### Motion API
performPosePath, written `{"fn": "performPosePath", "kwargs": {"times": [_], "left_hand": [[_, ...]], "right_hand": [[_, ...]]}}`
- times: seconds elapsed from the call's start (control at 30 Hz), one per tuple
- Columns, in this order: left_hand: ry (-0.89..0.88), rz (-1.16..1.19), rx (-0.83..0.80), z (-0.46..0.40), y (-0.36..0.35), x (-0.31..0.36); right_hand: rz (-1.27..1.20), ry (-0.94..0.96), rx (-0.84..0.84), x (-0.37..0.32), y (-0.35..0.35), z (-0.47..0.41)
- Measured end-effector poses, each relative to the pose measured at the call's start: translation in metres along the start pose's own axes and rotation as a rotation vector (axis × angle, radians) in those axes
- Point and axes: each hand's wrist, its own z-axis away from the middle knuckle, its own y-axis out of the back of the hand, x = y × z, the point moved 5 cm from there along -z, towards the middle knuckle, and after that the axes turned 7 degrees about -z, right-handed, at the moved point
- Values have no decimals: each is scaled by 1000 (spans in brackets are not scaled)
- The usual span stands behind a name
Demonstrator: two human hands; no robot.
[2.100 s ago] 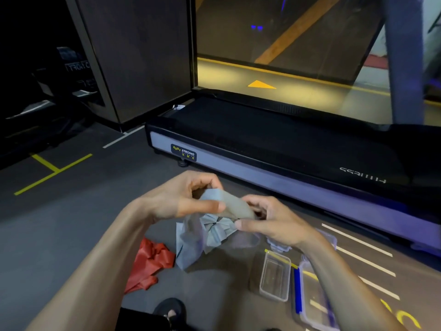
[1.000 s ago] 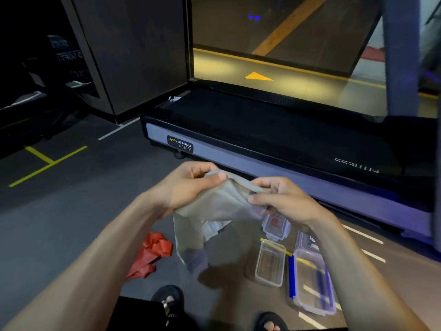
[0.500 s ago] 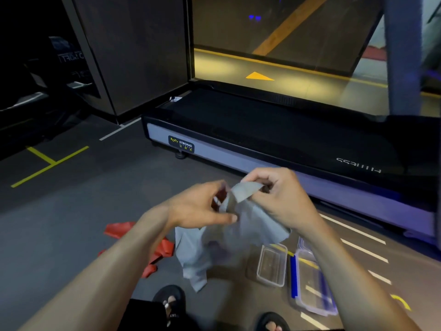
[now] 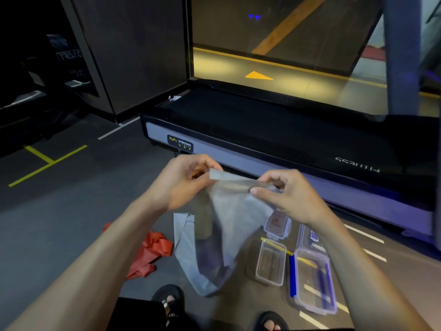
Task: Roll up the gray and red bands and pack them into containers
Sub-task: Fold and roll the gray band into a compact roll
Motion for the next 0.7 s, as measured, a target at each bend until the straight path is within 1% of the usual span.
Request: {"fn": "performPosePath", "kwargs": {"times": [0.1, 0.2, 0.33, 0.43, 0.53, 0.6, 0.7], "left_hand": [[0, -15, 34, -1, 2, -3], [-15, -46, 28, -2, 1, -3], [1, -22, 51, -4, 1, -2], [29, 11, 83, -6, 2, -5], [25, 1, 100, -5, 2, -6], [33, 8, 99, -5, 2, -8], [60, 29, 113, -4, 2, -11]], "right_hand": [[-59, 0, 14, -3, 2, 2], [-105, -9, 5, -13, -1, 6], [-112, 49, -53, -36, -13, 15], [-44, 118, -96, -53, -23, 20], [110, 176, -145, -60, -27, 22], [126, 107, -169, -54, -27, 21], [4, -84, -277, -43, -30, 21]]}}
